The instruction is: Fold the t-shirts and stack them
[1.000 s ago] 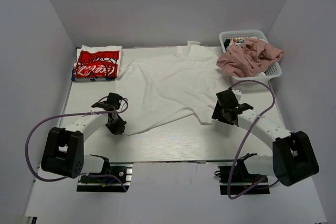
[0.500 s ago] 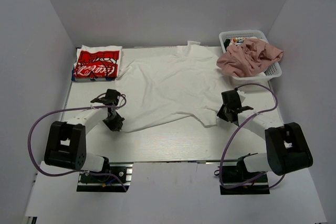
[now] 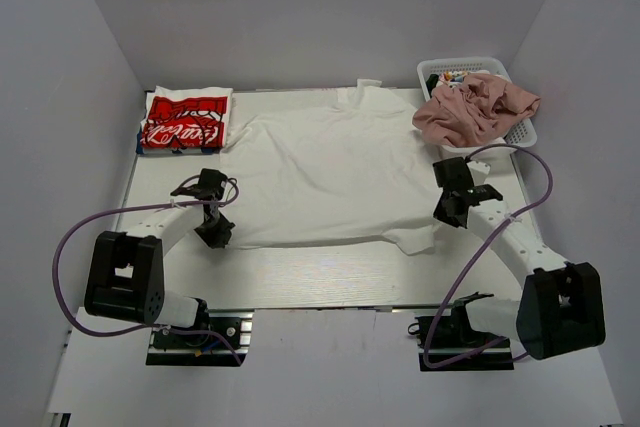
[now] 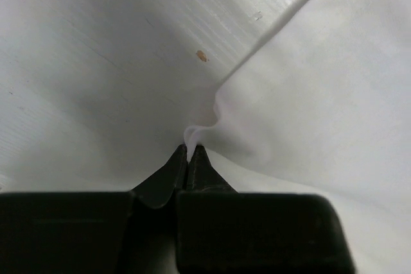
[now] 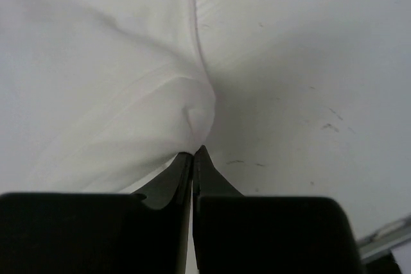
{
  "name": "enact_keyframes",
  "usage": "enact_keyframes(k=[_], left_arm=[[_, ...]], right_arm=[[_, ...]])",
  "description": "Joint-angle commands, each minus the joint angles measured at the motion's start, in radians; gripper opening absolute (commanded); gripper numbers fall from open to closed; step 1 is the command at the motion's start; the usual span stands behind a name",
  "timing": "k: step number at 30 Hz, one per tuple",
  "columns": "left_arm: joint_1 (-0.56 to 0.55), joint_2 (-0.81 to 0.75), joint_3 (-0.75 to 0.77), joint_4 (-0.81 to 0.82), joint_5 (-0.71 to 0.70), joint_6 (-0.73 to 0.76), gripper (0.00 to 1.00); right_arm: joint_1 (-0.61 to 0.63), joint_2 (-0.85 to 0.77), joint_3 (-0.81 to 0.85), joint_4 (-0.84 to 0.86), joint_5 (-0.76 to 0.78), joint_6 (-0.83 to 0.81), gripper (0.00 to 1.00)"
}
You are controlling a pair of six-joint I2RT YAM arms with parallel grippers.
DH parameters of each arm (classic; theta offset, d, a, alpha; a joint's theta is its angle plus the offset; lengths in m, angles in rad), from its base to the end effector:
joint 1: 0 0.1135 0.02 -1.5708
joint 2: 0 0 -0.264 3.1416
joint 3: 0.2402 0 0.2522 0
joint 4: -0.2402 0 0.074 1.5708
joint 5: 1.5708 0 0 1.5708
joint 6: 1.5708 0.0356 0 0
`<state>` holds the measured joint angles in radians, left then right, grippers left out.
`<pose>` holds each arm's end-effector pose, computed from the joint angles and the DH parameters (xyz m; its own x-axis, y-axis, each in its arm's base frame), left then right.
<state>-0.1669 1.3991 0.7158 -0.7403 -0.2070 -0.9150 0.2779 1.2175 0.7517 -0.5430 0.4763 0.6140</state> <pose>0.2169 -0.0291 0.1578 -0.7001 -0.6686 -0.2506 -0.6921 0.7218 0.0077 0.2264 0.0476 0.2154 -0.6702 0.3413 -0.6591 0.4616 0.8870 -0.0101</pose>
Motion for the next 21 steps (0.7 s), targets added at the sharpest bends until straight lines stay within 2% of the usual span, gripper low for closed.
enact_keyframes(k=[1,8,10,11,13,17,19,20,21], left_arm=[[0.009,0.003,0.008,0.024,-0.032,0.016,0.0],[0.018,0.012,0.017,0.035,-0.043,0.016,0.0],[0.018,0.012,0.017,0.045,-0.029,0.028,0.0],[0.018,0.012,0.017,0.054,-0.016,0.037,0.0],[0.018,0.012,0.017,0.055,-0.015,0.038,0.0],[0.018,-0.011,0.008,0.064,-0.006,0.057,0.0],[0.007,-0.021,-0.001,0.073,0.004,0.057,0.0],[0.007,-0.035,-0.001,0.073,0.004,0.057,0.0],[0.007,-0.035,-0.001,0.073,0.014,0.057,0.0]], right_arm=[[-0.035,0.0,0.055,-0.205,0.128,-0.04,0.0],[-0.062,0.045,0.208,-0.308,0.225,-0.089,0.02],[-0.063,0.059,0.236,-0.318,0.168,-0.103,0.14],[-0.062,0.083,0.244,-0.308,0.147,-0.117,0.26],[-0.062,0.091,0.233,-0.311,0.104,-0.108,0.34],[-0.06,0.053,0.166,-0.319,0.053,-0.085,0.58],[-0.055,0.013,0.149,-0.322,-0.054,-0.069,0.58],[-0.054,-0.045,0.127,-0.287,-0.115,-0.113,0.58],[-0.055,-0.062,0.095,-0.229,-0.3,-0.129,0.58]])
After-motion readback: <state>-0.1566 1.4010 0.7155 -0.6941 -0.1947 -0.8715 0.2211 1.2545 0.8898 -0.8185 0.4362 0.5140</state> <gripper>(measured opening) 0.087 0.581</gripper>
